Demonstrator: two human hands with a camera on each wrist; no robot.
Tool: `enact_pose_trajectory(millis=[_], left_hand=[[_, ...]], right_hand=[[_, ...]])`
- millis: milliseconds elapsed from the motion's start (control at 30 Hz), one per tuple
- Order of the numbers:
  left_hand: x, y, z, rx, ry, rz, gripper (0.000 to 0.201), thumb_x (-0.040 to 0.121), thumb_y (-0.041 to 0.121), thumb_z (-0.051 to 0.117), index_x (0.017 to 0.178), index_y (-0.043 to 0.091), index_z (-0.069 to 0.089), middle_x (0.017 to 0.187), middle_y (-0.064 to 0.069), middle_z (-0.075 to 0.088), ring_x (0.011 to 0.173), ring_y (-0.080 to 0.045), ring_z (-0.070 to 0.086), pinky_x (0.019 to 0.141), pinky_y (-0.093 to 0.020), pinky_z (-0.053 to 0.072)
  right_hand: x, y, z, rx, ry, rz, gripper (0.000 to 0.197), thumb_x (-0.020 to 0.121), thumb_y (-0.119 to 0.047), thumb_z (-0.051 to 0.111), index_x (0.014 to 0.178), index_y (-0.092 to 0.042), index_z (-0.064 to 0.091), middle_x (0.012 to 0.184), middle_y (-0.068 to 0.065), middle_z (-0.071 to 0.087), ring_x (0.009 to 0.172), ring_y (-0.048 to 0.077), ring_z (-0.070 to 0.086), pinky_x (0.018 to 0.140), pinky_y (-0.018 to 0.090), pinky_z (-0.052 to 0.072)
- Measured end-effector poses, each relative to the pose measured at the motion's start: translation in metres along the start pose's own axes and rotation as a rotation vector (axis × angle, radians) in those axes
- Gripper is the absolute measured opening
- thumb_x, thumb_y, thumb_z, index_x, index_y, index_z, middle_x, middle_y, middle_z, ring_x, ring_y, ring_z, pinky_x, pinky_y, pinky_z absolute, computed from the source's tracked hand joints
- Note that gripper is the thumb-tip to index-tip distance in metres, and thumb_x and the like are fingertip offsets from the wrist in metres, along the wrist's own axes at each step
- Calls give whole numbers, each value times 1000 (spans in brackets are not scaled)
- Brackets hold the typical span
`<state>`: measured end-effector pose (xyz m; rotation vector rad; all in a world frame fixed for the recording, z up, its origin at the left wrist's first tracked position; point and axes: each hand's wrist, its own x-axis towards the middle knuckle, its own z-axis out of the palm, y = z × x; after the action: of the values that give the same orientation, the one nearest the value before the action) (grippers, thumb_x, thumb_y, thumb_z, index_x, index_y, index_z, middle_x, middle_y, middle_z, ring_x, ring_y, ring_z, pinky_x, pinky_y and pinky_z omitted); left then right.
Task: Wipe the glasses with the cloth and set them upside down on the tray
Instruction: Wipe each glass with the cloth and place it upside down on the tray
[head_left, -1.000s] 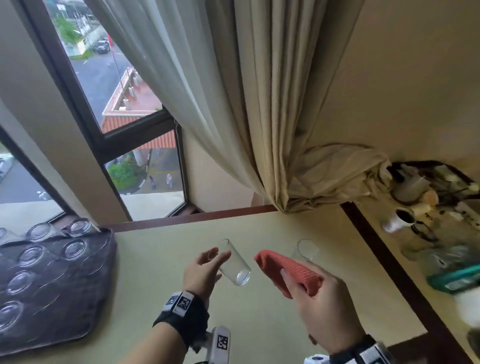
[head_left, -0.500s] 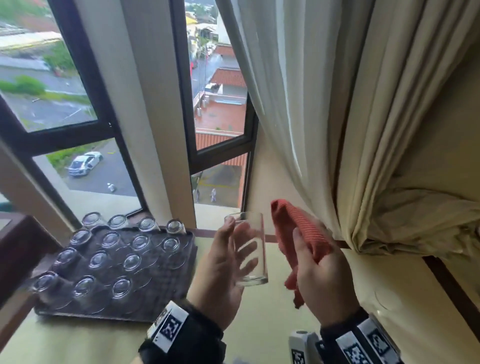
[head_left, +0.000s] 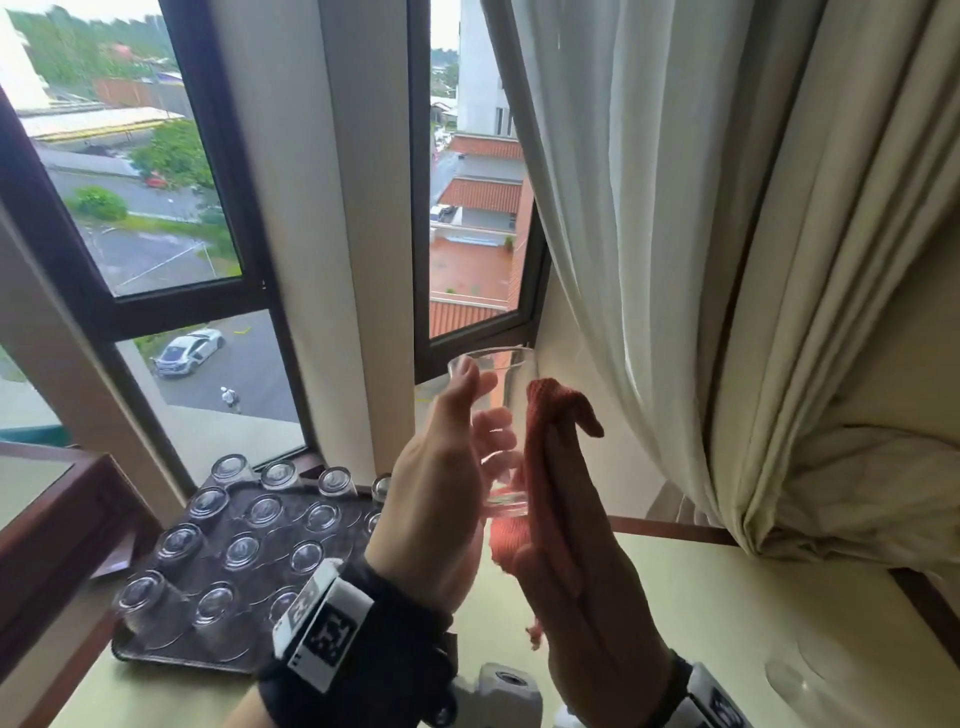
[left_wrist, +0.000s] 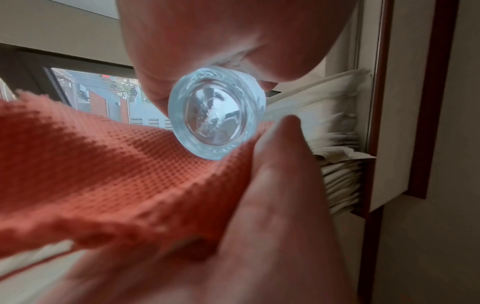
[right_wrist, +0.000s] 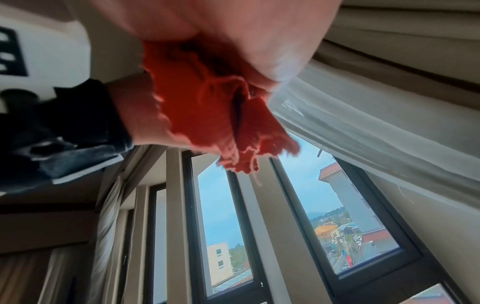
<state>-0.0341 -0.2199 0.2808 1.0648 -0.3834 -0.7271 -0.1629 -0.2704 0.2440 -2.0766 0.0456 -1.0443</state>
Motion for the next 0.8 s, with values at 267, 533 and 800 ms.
enact_pose_trajectory(millis=[267,533,800], left_hand=[[-25,-4,4,119,-241,12,54,92,64,56,122,20,67,97,-17,68,83,-24,68,69,-32,56],[-9,23,-1,105,-155,30,59,94,69,56,125,20,68,127,-32,65,121,-46,64,107,-60,50],[-24,5,13,83,-257,-41,60,92,63,56,130,18,67,125,-37,63,117,-52,64,107,-67,49]], right_hand=[[46,-24,-9,188,183,89,65,102,-20,42,160,-23,13,163,-2,34,131,15,58,93,35,58],[5,-12,15,-40,63,-53,59,109,-37,36,161,-20,17,160,30,26,145,51,30,118,52,33],[53,-26,-17,57,79,-36,56,106,-26,29,160,-13,22,170,9,5,155,39,13,122,59,23]])
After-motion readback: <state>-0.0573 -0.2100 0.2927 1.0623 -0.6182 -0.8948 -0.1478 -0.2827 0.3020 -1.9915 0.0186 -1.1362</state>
